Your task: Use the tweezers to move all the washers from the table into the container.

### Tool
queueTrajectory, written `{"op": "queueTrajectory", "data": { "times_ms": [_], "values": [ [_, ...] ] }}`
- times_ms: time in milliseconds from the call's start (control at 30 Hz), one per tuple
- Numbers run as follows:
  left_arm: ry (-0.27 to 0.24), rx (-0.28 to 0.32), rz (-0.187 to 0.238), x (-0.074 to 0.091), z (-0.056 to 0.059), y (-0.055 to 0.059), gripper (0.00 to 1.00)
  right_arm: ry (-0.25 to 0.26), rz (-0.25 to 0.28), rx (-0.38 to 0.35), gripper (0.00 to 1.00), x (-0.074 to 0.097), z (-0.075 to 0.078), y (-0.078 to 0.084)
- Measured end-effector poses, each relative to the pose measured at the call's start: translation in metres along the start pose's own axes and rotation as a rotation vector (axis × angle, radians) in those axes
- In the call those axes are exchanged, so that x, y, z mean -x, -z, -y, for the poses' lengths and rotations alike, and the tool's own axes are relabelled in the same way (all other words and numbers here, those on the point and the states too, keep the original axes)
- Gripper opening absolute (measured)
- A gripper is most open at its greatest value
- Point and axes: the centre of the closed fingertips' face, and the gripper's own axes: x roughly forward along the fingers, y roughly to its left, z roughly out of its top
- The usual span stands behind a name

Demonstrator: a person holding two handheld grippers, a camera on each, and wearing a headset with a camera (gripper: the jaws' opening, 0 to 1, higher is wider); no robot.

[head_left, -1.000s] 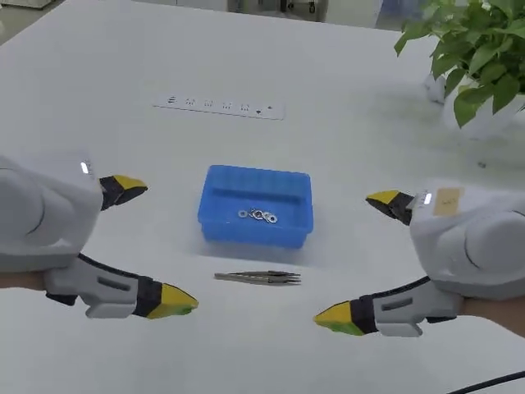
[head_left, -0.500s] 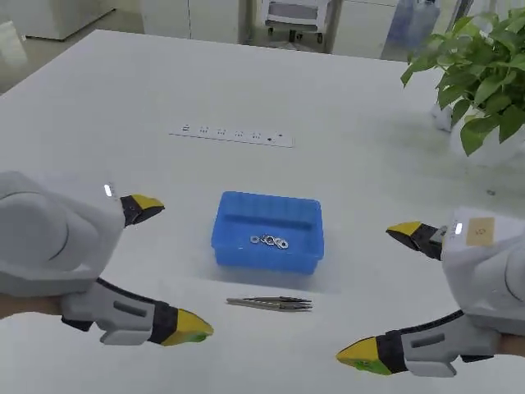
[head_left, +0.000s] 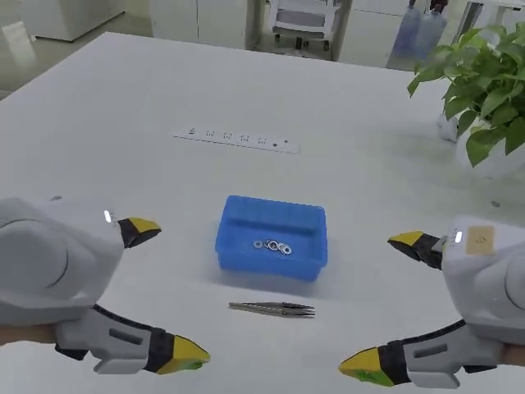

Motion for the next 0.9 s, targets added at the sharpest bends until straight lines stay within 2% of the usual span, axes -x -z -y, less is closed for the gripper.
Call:
{"op": "queueTrajectory", "data": {
  "times_ms": [100, 267, 467, 533, 767, 900],
  "values": [
    [-0.005, 0.009, 0.021, 0.0, 0.001, -0.007, 1.0, 0.007, -0.002, 0.0, 1.0, 0.0, 0.001, 0.0],
    [-0.022, 0.007, 0.025, -0.001, 0.0, -0.009, 1.0, 0.022, 0.005, -0.024, 1.0, 0.002, 0.003, 0.001],
    [-0.02, 0.011, 0.023, 0.001, 0.002, -0.008, 1.0, 0.032, 0.008, -0.046, 1.0, 0.004, 0.003, 0.002],
    [0.002, 0.014, 0.012, 0.002, 0.006, -0.005, 1.0, 0.033, 0.003, -0.055, 1.0, 0.003, 0.004, 0.005],
    [-0.015, 0.025, 0.017, 0.007, 0.002, -0.005, 1.0, 0.041, 0.004, -0.08, 1.0, 0.004, 0.006, 0.008],
    [-0.017, 0.036, 0.001, 0.007, 0.001, 0.001, 0.99, 0.038, 0.0, -0.079, 1.0, 0.003, 0.005, 0.007]
  ]
}}
